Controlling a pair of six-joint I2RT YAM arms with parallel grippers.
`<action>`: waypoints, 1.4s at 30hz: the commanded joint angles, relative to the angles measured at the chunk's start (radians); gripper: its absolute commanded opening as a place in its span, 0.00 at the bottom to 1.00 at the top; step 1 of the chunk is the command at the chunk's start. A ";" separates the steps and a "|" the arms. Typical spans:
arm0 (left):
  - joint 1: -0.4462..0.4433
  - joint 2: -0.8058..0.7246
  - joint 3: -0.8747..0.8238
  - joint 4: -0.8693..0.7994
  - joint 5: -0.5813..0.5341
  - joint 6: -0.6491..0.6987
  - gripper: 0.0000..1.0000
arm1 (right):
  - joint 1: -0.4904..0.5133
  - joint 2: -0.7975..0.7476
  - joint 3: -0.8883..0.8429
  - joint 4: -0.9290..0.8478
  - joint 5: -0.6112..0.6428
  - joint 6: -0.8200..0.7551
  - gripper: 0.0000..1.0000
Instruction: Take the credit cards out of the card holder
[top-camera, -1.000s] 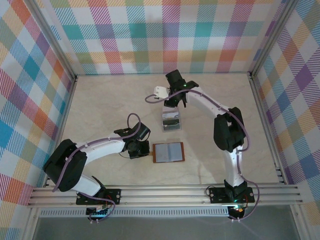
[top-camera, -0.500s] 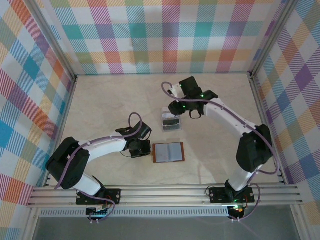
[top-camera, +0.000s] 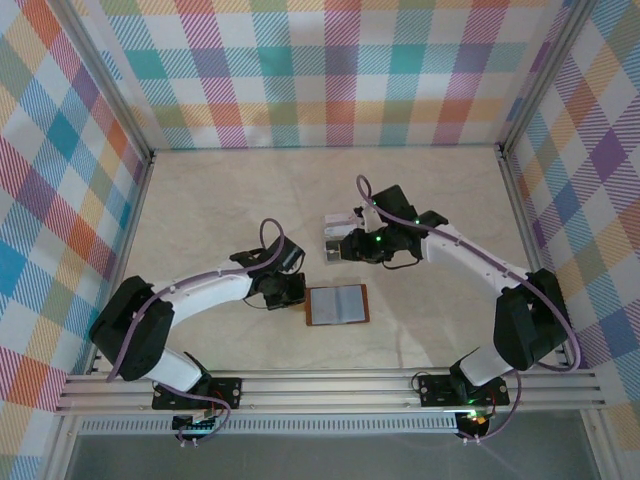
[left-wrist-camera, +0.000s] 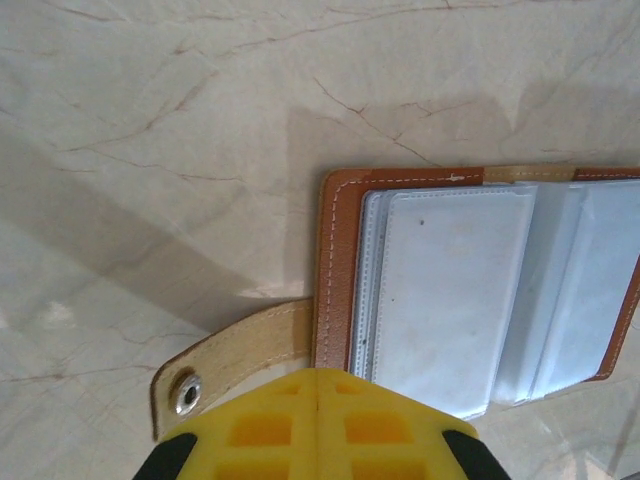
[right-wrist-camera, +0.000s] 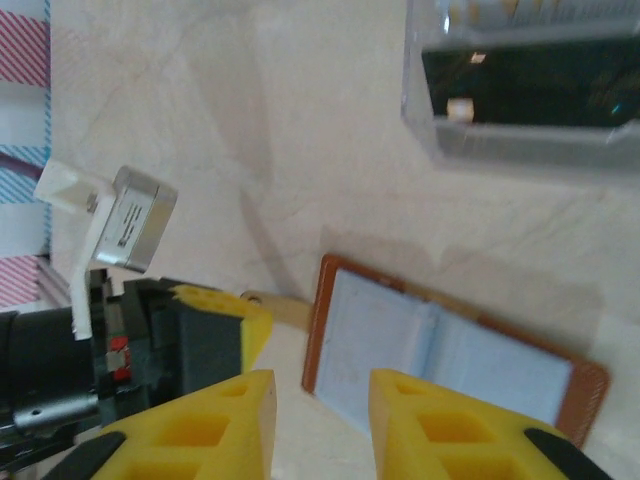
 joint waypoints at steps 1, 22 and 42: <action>0.008 0.058 0.021 0.044 0.048 0.013 0.05 | 0.004 -0.020 -0.055 0.062 -0.115 0.131 0.27; 0.015 0.103 -0.068 0.146 0.092 0.001 0.03 | 0.143 0.129 -0.140 0.179 -0.135 0.250 0.16; 0.028 0.085 -0.164 0.275 0.147 -0.048 0.03 | 0.217 0.325 -0.076 0.231 -0.115 0.272 0.12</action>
